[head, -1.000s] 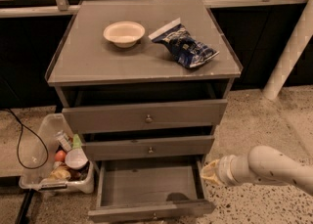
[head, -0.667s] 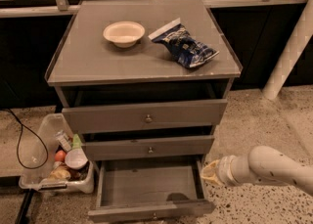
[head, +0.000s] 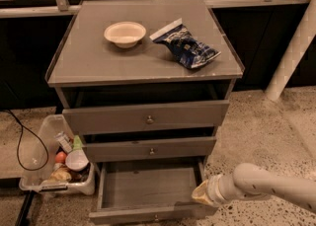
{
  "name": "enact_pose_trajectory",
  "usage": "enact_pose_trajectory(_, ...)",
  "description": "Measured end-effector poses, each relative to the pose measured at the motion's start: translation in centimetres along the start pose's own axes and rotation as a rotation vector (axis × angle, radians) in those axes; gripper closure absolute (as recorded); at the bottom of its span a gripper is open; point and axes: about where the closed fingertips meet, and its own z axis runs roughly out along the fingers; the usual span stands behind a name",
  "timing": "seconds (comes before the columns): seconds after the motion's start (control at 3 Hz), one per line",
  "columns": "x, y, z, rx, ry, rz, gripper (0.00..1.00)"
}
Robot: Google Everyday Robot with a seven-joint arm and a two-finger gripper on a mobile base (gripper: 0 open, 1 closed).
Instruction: Close bottom drawer
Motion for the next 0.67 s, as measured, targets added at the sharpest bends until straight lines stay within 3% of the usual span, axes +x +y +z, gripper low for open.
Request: enact_pose_trajectory(0.67,4.8,3.3,7.7,-0.057,-0.003,0.008,1.00)
